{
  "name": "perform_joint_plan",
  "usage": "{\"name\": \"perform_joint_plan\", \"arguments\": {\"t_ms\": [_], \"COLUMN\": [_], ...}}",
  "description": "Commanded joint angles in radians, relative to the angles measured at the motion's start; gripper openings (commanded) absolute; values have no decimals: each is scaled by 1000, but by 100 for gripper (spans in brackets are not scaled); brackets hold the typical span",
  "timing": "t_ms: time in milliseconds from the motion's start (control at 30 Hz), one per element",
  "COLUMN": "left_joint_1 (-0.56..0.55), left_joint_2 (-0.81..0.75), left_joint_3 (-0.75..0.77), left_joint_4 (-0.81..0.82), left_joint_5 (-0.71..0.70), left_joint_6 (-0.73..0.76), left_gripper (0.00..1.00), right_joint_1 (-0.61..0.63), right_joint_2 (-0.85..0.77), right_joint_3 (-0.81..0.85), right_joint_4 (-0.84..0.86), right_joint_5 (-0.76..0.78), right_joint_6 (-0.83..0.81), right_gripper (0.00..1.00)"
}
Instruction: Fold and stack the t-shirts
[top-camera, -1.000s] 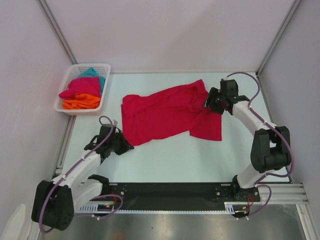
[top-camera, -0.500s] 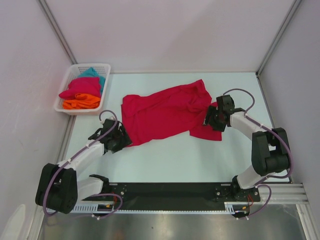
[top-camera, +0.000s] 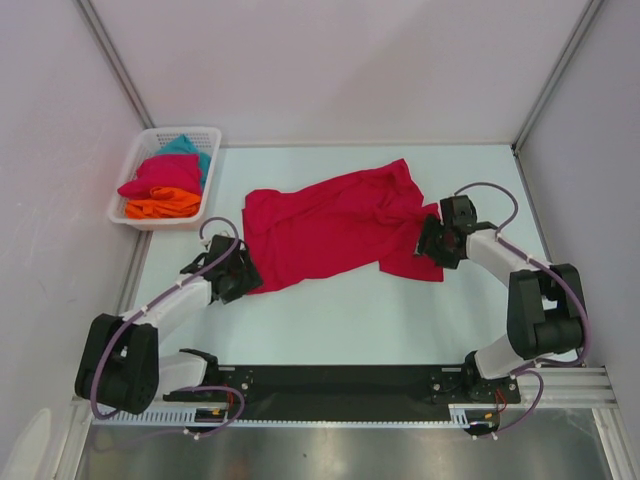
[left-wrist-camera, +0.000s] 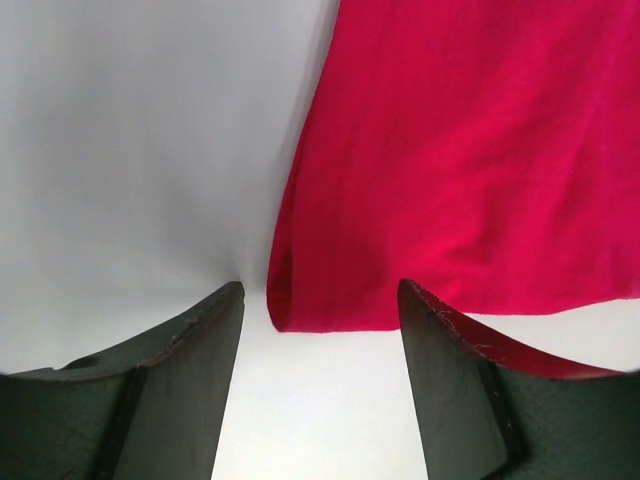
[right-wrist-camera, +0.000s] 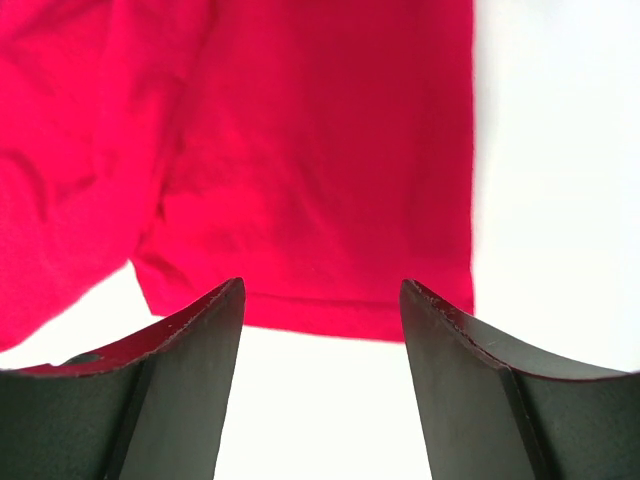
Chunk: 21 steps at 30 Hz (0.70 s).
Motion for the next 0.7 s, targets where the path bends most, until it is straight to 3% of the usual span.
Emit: {"name": "perform_joint_plan", "arguments": {"t_ms": [0, 300, 367, 533, 667], "left_joint_1": [-4, -4, -4, -4, -4], "left_joint_2": [38, 75, 83, 76, 25], "left_joint_3": [5, -23, -23, -29, -25], "left_joint_4": [47, 114, 119, 124, 96], "left_joint_5": [-1, 37, 49, 60, 62], "left_joint_6": [26, 29, 32, 35, 35], "left_gripper": [68, 55, 48, 1, 0], "right_joint_1": [-10, -18, -23, -26, -27], "right_joint_2": [-78, -157, -160, -166, -157], "right_joint_3": [-29, -78, -87, -110, -127], "right_joint_4": [-25, -75, -81, -87, -81], "right_joint_5": [39, 107, 115, 124, 135], "right_joint_6": [-15, -21, -24, -23, -20], "right_gripper": [69, 69, 69, 69, 69]}}
